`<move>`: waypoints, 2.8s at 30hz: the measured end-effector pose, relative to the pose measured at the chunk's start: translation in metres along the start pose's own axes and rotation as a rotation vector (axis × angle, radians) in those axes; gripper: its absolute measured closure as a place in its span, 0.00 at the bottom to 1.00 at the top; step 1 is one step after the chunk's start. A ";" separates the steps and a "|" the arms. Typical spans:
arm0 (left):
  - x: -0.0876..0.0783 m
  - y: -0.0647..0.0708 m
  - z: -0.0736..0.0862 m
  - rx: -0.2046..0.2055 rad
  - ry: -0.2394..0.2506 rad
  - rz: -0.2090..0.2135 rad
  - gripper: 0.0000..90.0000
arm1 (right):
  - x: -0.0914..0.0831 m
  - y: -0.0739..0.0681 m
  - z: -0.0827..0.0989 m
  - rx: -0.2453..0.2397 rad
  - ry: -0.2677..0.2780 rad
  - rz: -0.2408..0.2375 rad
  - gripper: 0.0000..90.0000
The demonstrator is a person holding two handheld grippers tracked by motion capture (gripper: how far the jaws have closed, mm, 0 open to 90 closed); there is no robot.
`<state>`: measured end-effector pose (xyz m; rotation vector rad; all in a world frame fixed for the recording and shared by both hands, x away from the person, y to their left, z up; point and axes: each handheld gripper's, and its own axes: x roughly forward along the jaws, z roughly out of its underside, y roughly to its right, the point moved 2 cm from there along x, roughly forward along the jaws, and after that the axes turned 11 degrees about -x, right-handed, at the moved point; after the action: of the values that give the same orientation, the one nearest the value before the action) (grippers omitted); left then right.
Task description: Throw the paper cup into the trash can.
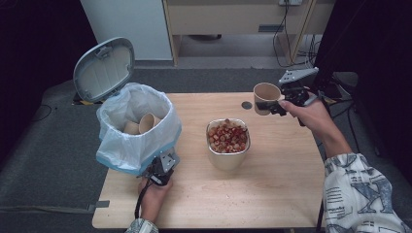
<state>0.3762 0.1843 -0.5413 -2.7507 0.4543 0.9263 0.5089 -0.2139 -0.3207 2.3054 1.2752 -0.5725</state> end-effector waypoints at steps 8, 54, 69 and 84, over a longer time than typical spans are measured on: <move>0.000 0.001 0.000 0.002 0.004 -0.004 0.99 | 0.003 -0.001 -0.008 0.017 0.007 -0.013 0.35; 0.000 0.001 0.000 0.010 -0.003 -0.008 0.99 | 0.046 -0.038 -0.076 0.002 0.016 -0.104 0.35; 0.000 0.001 0.000 0.012 -0.002 -0.007 0.99 | 0.059 -0.052 -0.097 -0.012 0.033 -0.143 0.35; 0.000 0.001 0.000 0.012 -0.002 -0.006 0.99 | 0.066 -0.058 -0.108 -0.005 0.056 -0.178 0.35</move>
<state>0.3760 0.1832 -0.5413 -2.7385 0.4495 0.9211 0.5064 -0.0815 -0.2792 2.2319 1.5170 -0.5658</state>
